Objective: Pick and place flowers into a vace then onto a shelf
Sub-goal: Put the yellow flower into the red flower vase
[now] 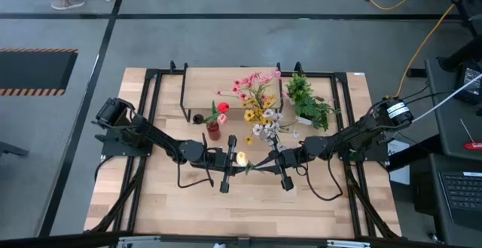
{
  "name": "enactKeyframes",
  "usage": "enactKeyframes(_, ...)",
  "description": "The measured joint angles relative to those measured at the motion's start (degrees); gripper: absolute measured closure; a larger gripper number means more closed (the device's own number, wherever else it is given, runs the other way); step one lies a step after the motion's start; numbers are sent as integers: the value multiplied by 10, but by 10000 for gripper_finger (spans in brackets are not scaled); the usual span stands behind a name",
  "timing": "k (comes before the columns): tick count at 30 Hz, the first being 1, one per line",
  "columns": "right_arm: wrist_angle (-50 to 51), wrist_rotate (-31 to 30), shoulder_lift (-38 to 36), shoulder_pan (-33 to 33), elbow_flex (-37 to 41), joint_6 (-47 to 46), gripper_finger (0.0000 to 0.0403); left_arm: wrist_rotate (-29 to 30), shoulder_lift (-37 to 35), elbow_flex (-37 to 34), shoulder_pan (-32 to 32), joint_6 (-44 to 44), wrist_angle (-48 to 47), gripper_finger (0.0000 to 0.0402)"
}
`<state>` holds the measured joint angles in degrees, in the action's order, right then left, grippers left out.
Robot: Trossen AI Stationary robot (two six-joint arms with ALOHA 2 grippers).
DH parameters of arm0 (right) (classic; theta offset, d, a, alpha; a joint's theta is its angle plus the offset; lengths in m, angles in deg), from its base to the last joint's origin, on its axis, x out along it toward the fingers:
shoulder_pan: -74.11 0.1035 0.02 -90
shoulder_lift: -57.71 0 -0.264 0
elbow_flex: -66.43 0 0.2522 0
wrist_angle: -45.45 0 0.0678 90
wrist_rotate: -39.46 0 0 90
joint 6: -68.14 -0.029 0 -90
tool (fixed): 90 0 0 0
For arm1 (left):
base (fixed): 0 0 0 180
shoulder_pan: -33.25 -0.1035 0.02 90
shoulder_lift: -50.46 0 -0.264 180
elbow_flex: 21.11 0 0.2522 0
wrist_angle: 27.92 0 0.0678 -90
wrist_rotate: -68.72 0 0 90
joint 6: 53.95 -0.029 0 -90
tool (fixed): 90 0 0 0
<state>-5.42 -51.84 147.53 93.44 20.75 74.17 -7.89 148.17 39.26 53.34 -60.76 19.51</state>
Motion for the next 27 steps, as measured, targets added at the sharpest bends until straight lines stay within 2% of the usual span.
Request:
enactKeyframes(3,9,0,0,1,0,-14,337,4,-16,0,1,9,-53,397)
enactKeyframes(5,9,-2,0,2,0,-14,316,27,-35,0,6,13,-93,397)
enactKeyframes(8,12,-10,0,1,0,-14,292,90,-64,0,25,1,-146,397)
enactKeyframes(12,39,-69,0,2,0,-14,285,204,-107,0,69,-18,-221,398)
enactKeyframes(17,57,-115,0,1,0,-12,311,386,-139,0,125,-20,-284,398)
enactKeyframes(23,64,-126,0,1,0,5,392,560,-145,0,172,-20,-299,398)
enactKeyframes(27,67,-126,0,1,0,3,391,649,-145,0,187,-12,-298,398)
